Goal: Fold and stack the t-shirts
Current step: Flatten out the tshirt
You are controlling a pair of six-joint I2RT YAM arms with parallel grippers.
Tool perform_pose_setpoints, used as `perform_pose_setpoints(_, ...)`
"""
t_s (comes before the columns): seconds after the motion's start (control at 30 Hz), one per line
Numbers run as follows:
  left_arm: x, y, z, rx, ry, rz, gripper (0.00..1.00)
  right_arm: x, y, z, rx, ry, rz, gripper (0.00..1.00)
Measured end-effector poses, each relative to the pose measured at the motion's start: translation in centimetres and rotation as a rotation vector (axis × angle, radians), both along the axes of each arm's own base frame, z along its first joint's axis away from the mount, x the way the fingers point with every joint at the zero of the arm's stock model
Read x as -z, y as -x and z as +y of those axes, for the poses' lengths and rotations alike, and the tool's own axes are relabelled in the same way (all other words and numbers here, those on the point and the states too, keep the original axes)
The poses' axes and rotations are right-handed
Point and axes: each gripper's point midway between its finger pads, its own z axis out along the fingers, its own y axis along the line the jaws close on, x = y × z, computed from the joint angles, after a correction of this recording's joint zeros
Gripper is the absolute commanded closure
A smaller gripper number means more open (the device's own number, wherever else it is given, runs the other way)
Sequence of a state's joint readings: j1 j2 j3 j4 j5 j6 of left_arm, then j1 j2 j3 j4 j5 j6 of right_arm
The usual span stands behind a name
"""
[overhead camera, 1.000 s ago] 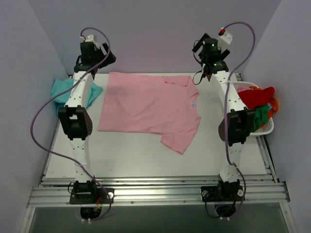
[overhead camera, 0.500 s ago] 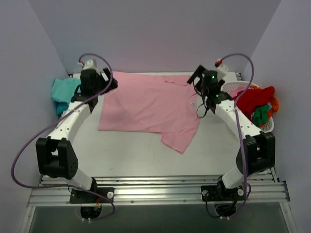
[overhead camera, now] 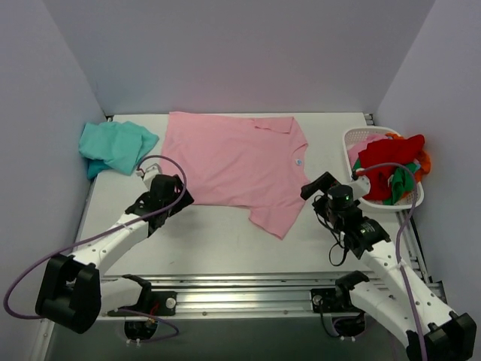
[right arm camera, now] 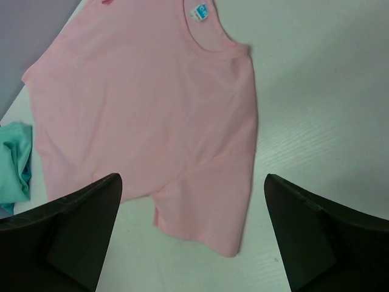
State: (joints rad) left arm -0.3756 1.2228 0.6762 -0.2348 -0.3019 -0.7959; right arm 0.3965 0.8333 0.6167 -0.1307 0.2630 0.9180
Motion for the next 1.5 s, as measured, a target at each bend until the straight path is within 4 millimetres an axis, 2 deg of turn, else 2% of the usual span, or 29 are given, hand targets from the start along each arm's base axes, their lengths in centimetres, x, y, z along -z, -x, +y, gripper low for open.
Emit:
perform_pose_setpoints(0.1, 0.1, 0.8, -0.1, -0.027, 0.014, -0.010, 0.06, 1.3, 1.8, 0.6, -0.024, -0.049, 0.033, 0.02)
perform_pose_setpoints(0.23, 0.2, 1.3, 0.8, -0.087, 0.025, -0.023, 0.06, 4.7, 4.0, 1.5, -0.059, -0.104, 0.110, 0.02)
perform_pose_setpoints(0.3, 0.6, 1.5, 1.0, -0.109, 0.028, -0.025, 0.06, 7.1, 4.8, 1.9, -0.076, -0.120, 0.159, 0.03)
perform_pose_setpoints(0.47, 2.1, 1.6, 1.5, -0.136, 0.011, 0.002, 0.06, 13.3, 5.5, 3.5, -0.124, -0.126, 0.334, 0.05)
perform_pose_setpoints(0.53, 3.0, 1.4, 1.5, -0.143, 0.001, 0.020, 0.05, 12.2, 3.6, 4.8, -0.149, -0.167, 0.274, 0.05)
perform_pose_setpoints(0.57, 3.5, 1.3, 1.5, -0.146, -0.005, 0.032, 0.05, 12.2, 3.2, 5.2, -0.160, -0.178, 0.266, 0.05)
perform_pose_setpoints(0.63, 4.2, 1.2, 1.6, -0.151, -0.011, 0.048, 0.05, 12.8, 3.3, 5.5, -0.168, -0.178, 0.284, 0.05)
perform_pose_setpoints(0.7, 4.8, 1.0, 1.8, -0.159, -0.017, 0.059, 0.05, 12.6, 2.9, 5.9, -0.180, -0.184, 0.269, 0.05)
perform_pose_setpoints(0.87, 5.1, 0.3, 2.4, -0.186, -0.013, 0.048, 0.03, 12.7, 2.4, 6.1, -0.184, -0.184, 0.265, 0.10)
perform_pose_setpoints(0.97, 5.4, -0.3, 2.9, -0.210, -0.010, 0.046, 0.01, 12.7, 2.2, 6.3, -0.187, -0.185, 0.261, 0.26)
perform_pose_setpoints(1.0, 5.6, -0.6, 3.2, -0.221, -0.010, 0.045, 0.01, 12.8, 2.1, 6.3, -0.189, -0.186, 0.260, 0.35)
perform_pose_setpoints(1.07, 5.4, -1.7, 3.7, -0.244, 0.007, 0.022, 0.00, 13.3, 2.2, 6.4, -0.193, -0.182, 0.274, 0.44)
perform_pose_setpoints(1.17, 5.3, -3.0, 4.4, -0.276, 0.027, -0.013, 0.00, 13.8, 2.1, 6.6, -0.200, -0.183, 0.284, 0.62)
perform_pose_setpoints(1.2, 5.3, -3.4, 4.6, -0.282, 0.034, -0.023, 0.00, 13.9, 2.0, 6.7, -0.203, -0.183, 0.288, 0.72)
perform_pose_setpoints(1.3, 5.1, -4.2, 4.8, -0.290, 0.052, -0.043, 0.00, 14.5, 2.2, 6.7, -0.207, -0.176, 0.306, 0.86)
perform_pose_setpoints(1.4, 5.0, -4.4, 4.9, -0.297, 0.063, -0.048, 0.06, 14.5, 2.2, 6.7, -0.212, -0.172, 0.306, 0.94)
perform_pose_setpoints(1.5, 5.1, -4.4, 5.2, -0.309, 0.074, -0.045, 0.09, 14.6, 2.2, 6.7, -0.212, -0.169, 0.307, 0.97)
